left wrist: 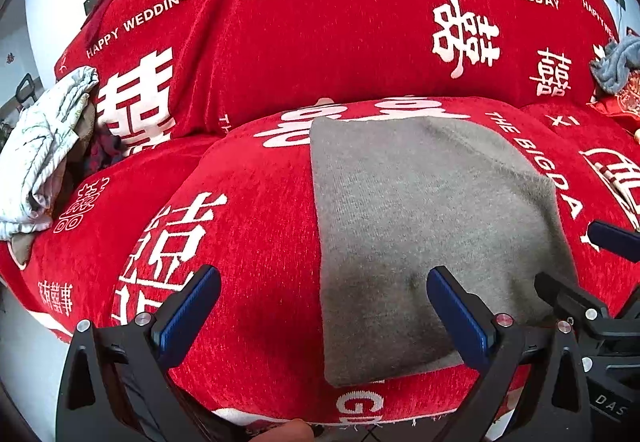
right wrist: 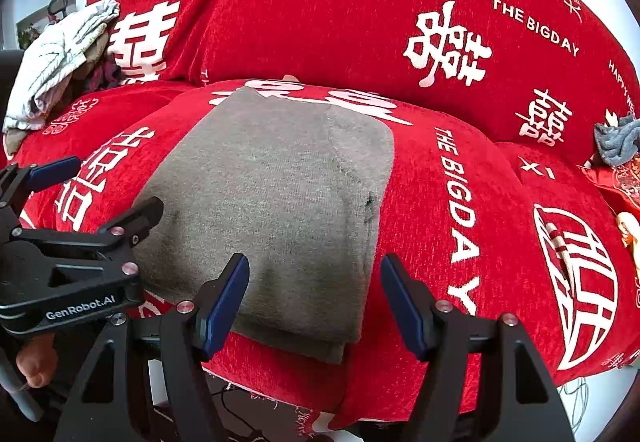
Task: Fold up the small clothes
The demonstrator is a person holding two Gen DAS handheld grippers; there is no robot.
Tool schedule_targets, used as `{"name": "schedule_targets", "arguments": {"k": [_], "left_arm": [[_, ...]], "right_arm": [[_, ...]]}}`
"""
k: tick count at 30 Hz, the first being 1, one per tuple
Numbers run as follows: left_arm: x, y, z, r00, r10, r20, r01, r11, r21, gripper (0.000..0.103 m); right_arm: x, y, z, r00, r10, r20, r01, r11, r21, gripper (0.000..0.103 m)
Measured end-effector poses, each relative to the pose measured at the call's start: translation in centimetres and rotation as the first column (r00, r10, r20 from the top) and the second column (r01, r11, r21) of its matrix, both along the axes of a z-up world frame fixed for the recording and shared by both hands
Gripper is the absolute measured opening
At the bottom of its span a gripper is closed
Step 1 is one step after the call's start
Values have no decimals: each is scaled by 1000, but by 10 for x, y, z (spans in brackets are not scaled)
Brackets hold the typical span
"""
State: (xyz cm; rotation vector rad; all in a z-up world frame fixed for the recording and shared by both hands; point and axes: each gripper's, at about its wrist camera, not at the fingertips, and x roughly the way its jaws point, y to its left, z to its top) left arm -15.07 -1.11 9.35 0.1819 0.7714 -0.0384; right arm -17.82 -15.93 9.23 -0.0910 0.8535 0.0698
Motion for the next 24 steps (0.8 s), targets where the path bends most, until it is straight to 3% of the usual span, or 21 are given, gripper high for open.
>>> {"name": "schedule_targets", "arguments": {"k": [24], "left_arm": [[1, 3, 2, 1000, -8, -17, 8, 1000, -9, 103]], "right_arm": [[0, 1, 5, 1000, 8, 7, -8, 1000, -7, 71]]}}
